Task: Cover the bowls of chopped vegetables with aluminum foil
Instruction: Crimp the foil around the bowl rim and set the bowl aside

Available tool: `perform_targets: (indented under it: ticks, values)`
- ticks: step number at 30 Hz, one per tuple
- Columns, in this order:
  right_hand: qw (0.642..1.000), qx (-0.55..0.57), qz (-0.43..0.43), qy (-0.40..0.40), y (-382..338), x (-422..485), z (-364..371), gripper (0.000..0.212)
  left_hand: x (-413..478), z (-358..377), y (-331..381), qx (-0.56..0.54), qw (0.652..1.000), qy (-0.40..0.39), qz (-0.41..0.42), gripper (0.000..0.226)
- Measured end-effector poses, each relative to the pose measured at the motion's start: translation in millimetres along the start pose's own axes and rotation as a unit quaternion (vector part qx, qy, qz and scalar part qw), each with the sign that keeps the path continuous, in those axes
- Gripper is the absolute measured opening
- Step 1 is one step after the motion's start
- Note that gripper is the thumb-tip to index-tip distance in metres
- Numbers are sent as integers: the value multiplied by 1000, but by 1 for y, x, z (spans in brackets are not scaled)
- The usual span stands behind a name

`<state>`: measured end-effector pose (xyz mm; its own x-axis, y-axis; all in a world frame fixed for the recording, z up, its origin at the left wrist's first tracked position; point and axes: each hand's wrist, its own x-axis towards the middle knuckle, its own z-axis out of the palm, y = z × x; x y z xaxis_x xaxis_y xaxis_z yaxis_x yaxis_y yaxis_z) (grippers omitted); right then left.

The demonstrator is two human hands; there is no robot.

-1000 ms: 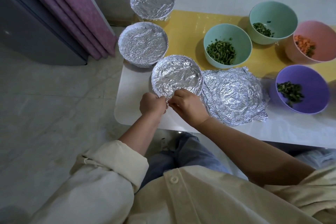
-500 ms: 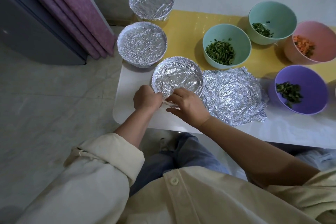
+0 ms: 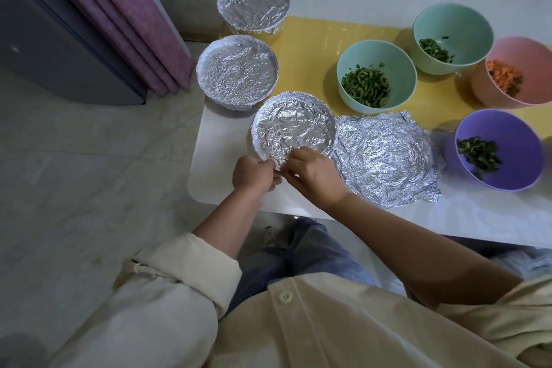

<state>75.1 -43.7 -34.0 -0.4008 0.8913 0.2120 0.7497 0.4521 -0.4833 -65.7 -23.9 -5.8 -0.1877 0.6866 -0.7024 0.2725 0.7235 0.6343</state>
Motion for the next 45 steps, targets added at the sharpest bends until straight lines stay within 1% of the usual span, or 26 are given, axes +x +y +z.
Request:
perform_targets:
  ticks: [3, 7, 10, 12, 16, 20, 21, 23, 25, 26, 28, 30, 33, 35, 36, 37, 38, 39, 42, 45]
  values:
    - [1000, 15, -2, 4, -1, 4, 1, 25, 4, 3, 2, 16, 1000, 22, 14, 20]
    - [1000, 16, -5, 6, -1, 6, -1, 19, 2, 0, 3, 20, 1000, 7, 10, 17]
    - [1000, 23, -4, 8, -2, 7, 2, 28, 6, 0, 3, 45, 999, 18, 18, 16]
    - [999, 26, -5, 18, -4, 8, 3, 31, 8, -1, 5, 61, 998, 22, 20, 16]
    - [999, 16, 3, 29, -6, 8, 0, 21, 7, -4, 9, 77, 997, 3, 17, 14]
    - [999, 21, 10, 32, -8, 11, 5, 33, 11, -6, 13, 117, 992, 20, 38, 20]
    - [999, 20, 10, 26, -9, 12, 5, 30, 11, -8, 15, 125, 991, 20, 41, 19]
    - [1000, 11, -3, 2, -6, 9, 1, 15, 14, -12, 18, 142, 989, 20, 47, 16]
    - [1000, -2, -9, -15, 0, 3, -5, 26, 19, -19, 21, 160, 986, 15, 48, 17]
    - [1000, -6, -13, -18, 2, 0, -8, 26, 22, -22, 22, 168, 985, 11, 50, 19]
    - [999, -14, -29, -12, 7, -3, -11, 16, 25, -24, 23, 175, 983, 8, 51, 21]
    - [999, -19, -37, 1, 8, -2, -10, 10, 23, -22, 22, 162, 985, 21, 54, 24]
    - [999, -15, -36, 7, 6, 3, -8, 13, 15, -16, 15, 112, 991, 53, 47, 36]
    - [999, -20, -36, 9, 2, 5, -6, 15, 7, -10, 9, 68, 997, 31, 20, 41]
    - [999, -17, -33, 11, 1, 5, -6, 19, 4, -6, 6, 40, 999, 12, 6, 39]
    - [999, -13, -32, 14, 0, 6, -6, 23, 2, -2, 4, 12, 1000, -4, -4, 32]
    - [999, -9, -31, 15, -1, 7, -5, 27, 1, 1, 2, -11, 1000, -9, -6, 24]
    - [999, -8, -31, 17, -1, 7, -4, 29, 2, 3, 3, -21, 1000, -5, -3, 21]
    - [1000, -11, -24, 16, -2, 9, -3, 29, 7, 7, 4, -25, 1000, 11, -1, 24]
    - [999, -11, -22, 22, -3, 10, -3, 28, 5, 4, 6, -23, 1000, 1, -6, 19]
